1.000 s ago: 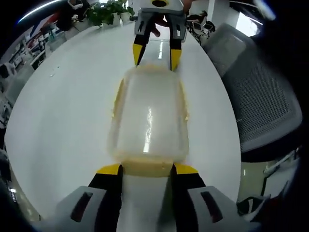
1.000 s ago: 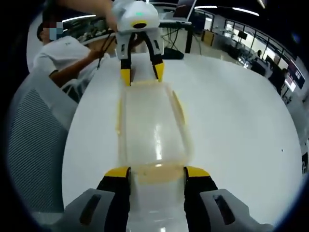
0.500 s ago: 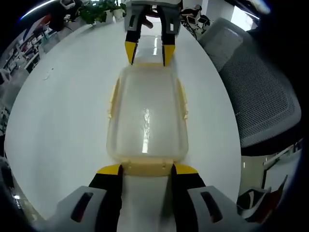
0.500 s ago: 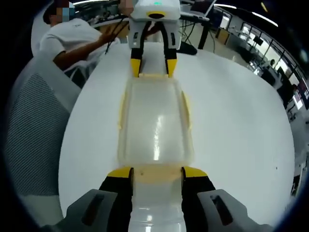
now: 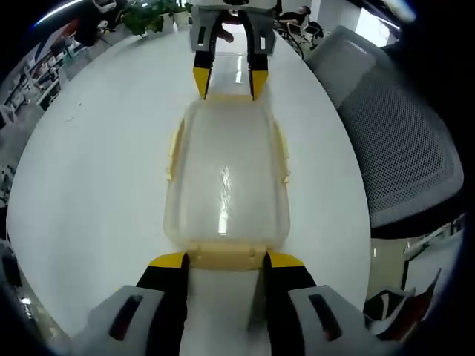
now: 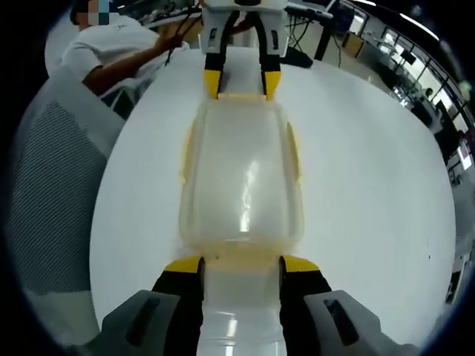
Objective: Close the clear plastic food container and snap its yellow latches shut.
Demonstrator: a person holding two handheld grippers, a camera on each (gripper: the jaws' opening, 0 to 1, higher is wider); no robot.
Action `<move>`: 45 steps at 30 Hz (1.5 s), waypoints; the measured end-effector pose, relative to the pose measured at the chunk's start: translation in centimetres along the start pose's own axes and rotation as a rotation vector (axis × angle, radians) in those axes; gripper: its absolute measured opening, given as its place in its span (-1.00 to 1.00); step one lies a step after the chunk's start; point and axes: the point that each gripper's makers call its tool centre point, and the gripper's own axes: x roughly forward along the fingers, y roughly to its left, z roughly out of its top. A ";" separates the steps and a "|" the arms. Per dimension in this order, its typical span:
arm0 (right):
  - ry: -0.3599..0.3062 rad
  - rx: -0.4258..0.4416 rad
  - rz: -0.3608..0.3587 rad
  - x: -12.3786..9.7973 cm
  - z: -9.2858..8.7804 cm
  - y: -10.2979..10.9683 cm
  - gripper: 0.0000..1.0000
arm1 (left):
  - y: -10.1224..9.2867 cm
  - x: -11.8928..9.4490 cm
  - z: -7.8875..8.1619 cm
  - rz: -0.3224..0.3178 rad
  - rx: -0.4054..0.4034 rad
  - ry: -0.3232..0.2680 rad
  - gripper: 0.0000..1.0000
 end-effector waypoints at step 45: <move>0.029 0.018 0.023 0.2 -0.1 -0.2 -0.18 | 0.1 0.2 0.3 -0.006 0.030 0.019 -0.15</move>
